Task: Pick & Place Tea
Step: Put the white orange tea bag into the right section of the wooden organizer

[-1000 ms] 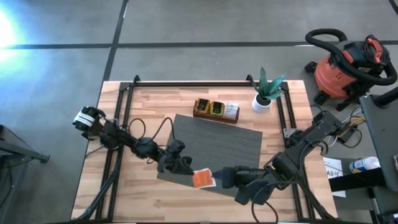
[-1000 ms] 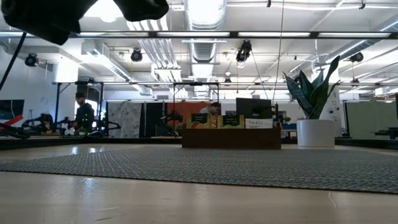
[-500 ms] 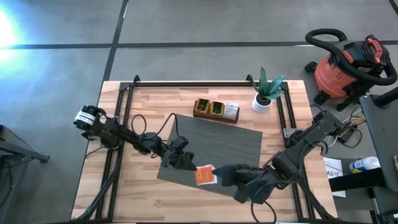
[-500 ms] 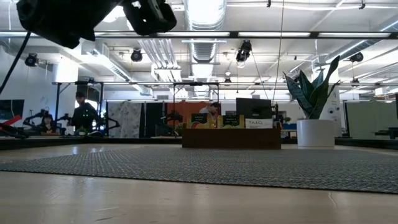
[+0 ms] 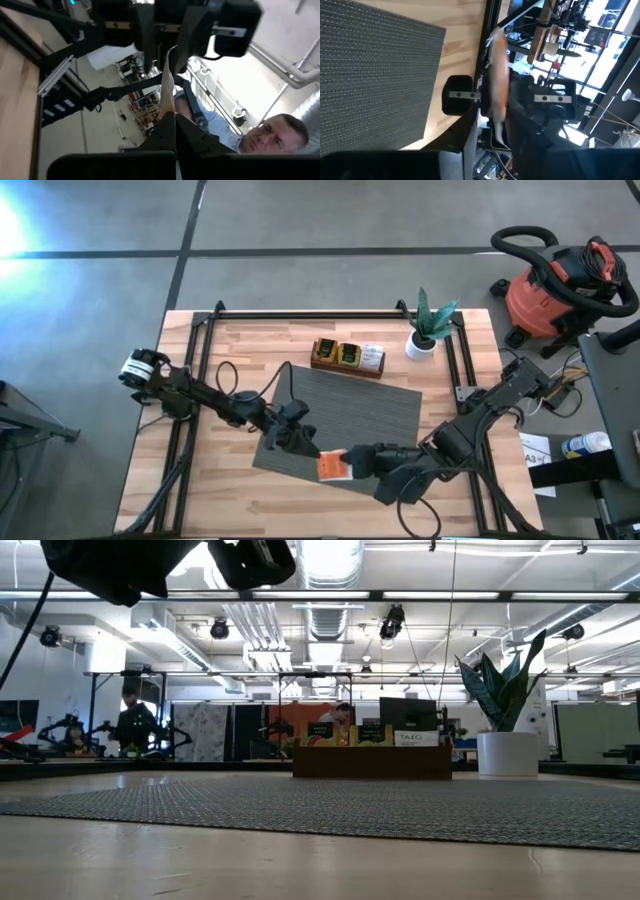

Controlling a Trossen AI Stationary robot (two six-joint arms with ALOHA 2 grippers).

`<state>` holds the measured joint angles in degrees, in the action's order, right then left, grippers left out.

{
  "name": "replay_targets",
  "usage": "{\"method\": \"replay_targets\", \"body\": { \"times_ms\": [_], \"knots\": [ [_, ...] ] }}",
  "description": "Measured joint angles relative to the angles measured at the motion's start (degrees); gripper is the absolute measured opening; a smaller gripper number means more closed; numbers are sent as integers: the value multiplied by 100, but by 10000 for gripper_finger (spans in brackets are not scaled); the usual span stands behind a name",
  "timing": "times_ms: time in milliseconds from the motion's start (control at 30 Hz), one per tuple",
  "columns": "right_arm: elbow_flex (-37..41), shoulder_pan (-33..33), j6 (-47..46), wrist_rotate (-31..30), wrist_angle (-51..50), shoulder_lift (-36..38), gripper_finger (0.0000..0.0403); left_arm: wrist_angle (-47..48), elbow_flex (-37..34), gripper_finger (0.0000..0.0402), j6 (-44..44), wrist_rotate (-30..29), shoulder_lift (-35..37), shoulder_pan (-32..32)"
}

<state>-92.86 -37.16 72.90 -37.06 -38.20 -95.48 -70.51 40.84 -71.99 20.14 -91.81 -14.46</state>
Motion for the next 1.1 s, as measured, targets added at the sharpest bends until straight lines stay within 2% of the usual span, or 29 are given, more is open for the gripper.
{"method": "replay_targets", "body": {
  "times_ms": [367, 500, 767, 900, 1100],
  "knots": [
    [0, 6, -118, 0, 0, 0, 37, 213, 4, 0, 282, -109, 0, 132],
    [0, 6, -164, 0, -2, 0, 33, 217, 4, 0, 315, -109, -2, 185],
    [-1, 10, -973, -1, -65, 0, 33, 220, 4, 3, 429, -370, -2, 188],
    [-11, 10, -1428, -22, -66, 20, 33, 219, 4, 33, 359, -413, -2, 188],
    [-15, 8, -2275, -48, -313, 73, 33, 217, 4, 107, 137, -409, -2, 150]
  ]
}}
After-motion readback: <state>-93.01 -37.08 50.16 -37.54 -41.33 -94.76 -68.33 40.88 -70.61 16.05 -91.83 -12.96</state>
